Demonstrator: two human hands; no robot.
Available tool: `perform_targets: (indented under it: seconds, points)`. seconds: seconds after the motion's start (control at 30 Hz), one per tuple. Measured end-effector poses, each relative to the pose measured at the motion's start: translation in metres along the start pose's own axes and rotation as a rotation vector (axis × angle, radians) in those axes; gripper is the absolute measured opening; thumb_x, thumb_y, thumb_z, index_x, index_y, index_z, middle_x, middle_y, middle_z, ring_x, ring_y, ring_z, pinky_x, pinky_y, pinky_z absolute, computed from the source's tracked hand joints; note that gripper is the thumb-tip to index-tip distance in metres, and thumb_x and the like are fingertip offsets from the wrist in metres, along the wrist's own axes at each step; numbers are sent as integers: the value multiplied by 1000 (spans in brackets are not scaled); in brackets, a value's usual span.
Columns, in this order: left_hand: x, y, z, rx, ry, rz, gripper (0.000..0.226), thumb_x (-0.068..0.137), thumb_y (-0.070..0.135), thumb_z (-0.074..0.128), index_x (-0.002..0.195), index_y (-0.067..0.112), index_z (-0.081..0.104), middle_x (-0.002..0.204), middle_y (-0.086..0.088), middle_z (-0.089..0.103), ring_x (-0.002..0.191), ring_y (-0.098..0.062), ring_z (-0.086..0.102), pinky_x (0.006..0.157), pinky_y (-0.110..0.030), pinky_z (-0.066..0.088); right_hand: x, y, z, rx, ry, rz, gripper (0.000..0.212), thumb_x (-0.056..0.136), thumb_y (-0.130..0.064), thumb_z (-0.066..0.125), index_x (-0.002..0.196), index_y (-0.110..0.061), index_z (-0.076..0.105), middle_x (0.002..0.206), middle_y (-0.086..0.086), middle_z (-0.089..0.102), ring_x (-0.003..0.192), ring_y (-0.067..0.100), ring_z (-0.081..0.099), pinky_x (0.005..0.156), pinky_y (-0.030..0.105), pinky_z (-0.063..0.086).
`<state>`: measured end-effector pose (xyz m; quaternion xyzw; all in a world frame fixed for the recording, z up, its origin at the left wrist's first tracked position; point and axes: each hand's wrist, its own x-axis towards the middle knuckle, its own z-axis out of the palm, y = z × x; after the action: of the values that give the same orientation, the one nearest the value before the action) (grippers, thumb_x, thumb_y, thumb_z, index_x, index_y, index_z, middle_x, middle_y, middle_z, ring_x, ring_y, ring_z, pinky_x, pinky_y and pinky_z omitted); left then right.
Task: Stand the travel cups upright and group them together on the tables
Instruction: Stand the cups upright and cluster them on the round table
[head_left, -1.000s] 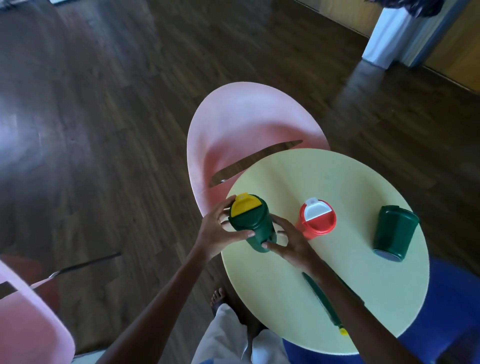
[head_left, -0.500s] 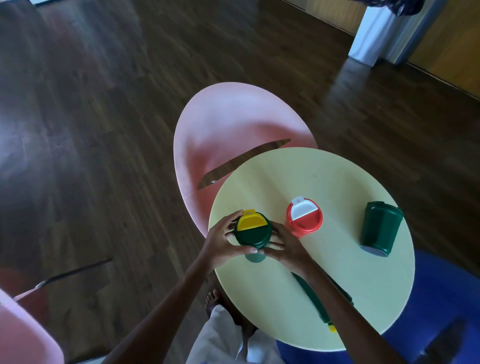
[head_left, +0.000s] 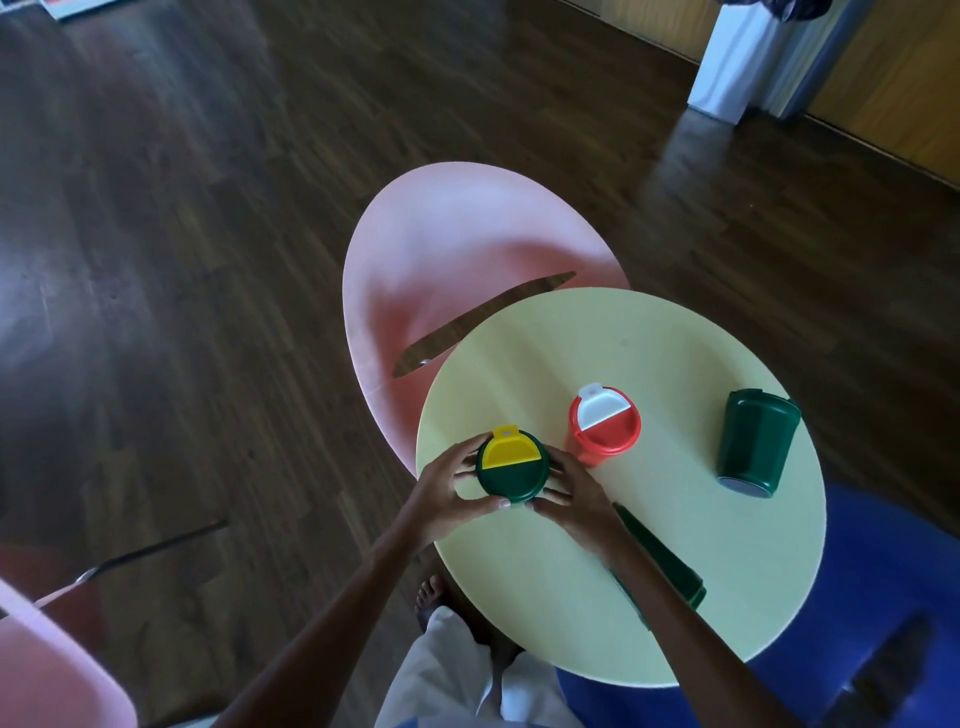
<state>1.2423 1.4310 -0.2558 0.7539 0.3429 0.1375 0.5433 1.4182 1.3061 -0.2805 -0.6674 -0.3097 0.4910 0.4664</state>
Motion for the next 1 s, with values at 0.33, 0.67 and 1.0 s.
perform_targets:
  seconds: [0.33,0.67,1.0]
  points:
    - [-27,22,20,220,394,285,51,71,30,74,115,10,58,99,0,58,83,-11,57,68,-19,47,-64,-1,-22,-100,182,-23,44,83,-13,70,124,-19,56,118,-5,64,103,-4,58,85,12,47]
    - [14,53,112,503,-364,540,58,76,40,70,127,16,54,126,-1,56,120,-14,49,100,-29,42,-167,54,-79,-367,527,69,63,72,-34,77,129,-24,50,123,-11,49,117,5,42,101,22,36]
    - [56,25,138,669,-676,400,78,61,25,80,133,19,49,134,2,51,121,-13,46,97,-19,35,-150,83,-74,-246,371,257,99,63,-36,82,143,-31,24,141,-6,39,132,14,38,108,29,36]
